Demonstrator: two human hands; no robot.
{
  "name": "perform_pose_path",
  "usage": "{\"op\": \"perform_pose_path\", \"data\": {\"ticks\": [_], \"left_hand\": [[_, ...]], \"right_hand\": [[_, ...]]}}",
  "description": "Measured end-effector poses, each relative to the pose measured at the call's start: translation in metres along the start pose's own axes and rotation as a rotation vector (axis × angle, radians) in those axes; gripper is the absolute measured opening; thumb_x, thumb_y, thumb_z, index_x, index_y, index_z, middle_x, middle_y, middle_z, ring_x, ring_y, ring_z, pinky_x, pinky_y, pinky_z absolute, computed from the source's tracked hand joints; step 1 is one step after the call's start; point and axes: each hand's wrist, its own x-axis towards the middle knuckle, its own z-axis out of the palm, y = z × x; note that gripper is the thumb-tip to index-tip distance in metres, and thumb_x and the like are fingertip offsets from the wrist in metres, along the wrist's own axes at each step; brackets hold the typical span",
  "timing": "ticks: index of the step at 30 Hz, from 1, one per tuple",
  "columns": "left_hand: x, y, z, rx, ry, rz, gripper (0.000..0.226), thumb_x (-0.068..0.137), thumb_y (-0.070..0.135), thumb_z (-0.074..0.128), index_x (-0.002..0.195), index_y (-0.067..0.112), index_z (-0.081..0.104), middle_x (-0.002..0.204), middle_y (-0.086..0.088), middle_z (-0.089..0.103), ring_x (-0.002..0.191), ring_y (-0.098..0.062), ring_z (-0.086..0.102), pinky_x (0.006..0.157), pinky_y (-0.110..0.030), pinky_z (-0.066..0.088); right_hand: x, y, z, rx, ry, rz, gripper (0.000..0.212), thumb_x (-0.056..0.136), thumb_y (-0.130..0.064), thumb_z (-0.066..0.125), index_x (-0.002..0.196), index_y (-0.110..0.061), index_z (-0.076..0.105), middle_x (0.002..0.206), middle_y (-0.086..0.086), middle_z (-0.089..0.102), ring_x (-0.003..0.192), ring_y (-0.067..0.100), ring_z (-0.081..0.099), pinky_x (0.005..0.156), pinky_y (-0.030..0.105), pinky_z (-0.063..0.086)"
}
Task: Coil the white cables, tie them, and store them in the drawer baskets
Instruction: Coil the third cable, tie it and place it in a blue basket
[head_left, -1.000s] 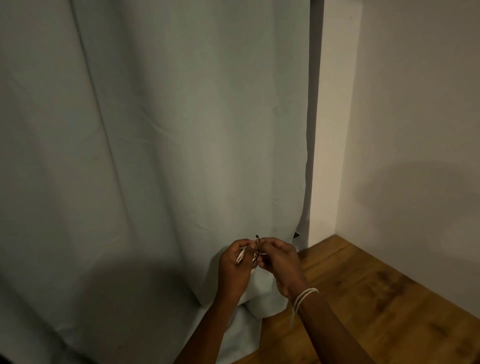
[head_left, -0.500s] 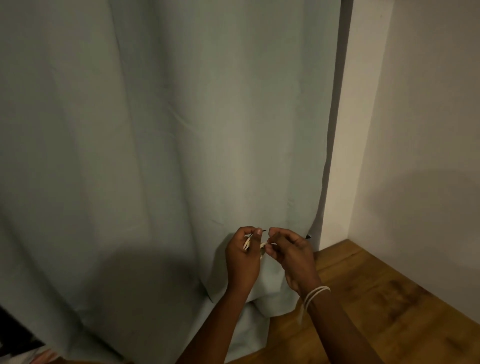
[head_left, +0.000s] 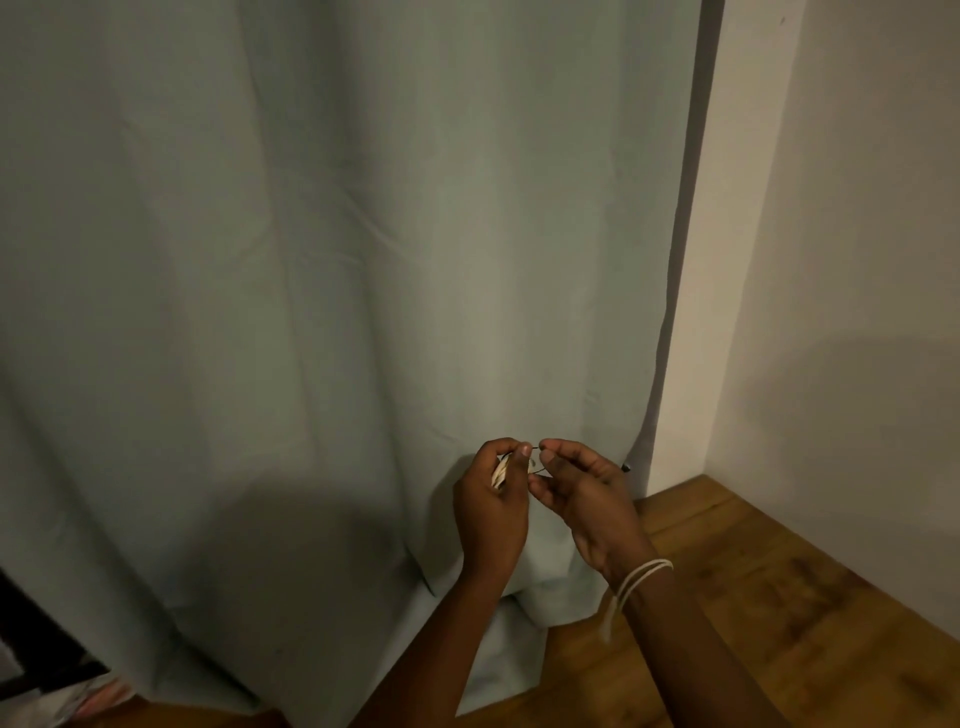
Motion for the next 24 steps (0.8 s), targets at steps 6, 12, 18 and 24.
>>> {"op": "perform_pose_path", "data": {"ticks": [6, 12, 18, 24], "left_hand": [[-0.001, -0.001, 0.002, -0.01, -0.013, -0.005, 0.011, 0.093, 0.028, 0.062, 0.095, 0.02, 0.07, 0.088, 0.01, 0.072, 0.082, -0.005, 0.068, 0.07, -0.019, 0.057], [0.001, 0.0, 0.0, -0.025, -0.047, -0.016, 0.011, 0.093, 0.027, 0.062, 0.096, 0.019, 0.07, 0.088, 0.008, 0.072, 0.082, -0.006, 0.068, 0.068, -0.016, 0.054], [0.005, -0.002, -0.006, -0.053, -0.132, -0.06, 0.009, 0.094, 0.024, 0.061, 0.095, 0.024, 0.07, 0.088, 0.008, 0.073, 0.083, -0.007, 0.069, 0.073, -0.024, 0.058], [0.005, 0.003, -0.011, -0.121, -0.205, -0.065, 0.013, 0.095, 0.02, 0.06, 0.09, 0.024, 0.072, 0.084, 0.007, 0.074, 0.08, -0.009, 0.07, 0.07, -0.022, 0.057]], "right_hand": [[-0.003, -0.003, 0.003, -0.057, -0.006, -0.002, 0.014, 0.093, 0.0, 0.061, 0.101, -0.004, 0.071, 0.079, 0.007, 0.073, 0.063, 0.017, 0.065, 0.065, 0.028, 0.059], [-0.003, -0.003, 0.003, -0.13, -0.011, -0.028, 0.014, 0.093, -0.001, 0.06, 0.102, -0.003, 0.07, 0.077, 0.007, 0.072, 0.062, 0.017, 0.065, 0.066, 0.031, 0.059], [-0.001, -0.009, -0.003, -0.243, -0.075, -0.019, 0.013, 0.09, -0.004, 0.066, 0.101, -0.003, 0.072, 0.086, 0.016, 0.073, 0.069, 0.024, 0.069, 0.066, 0.031, 0.06], [0.001, -0.011, -0.012, -0.338, -0.09, -0.148, 0.01, 0.092, 0.002, 0.062, 0.094, 0.002, 0.071, 0.085, 0.021, 0.073, 0.068, 0.031, 0.074, 0.064, 0.032, 0.062]]}}
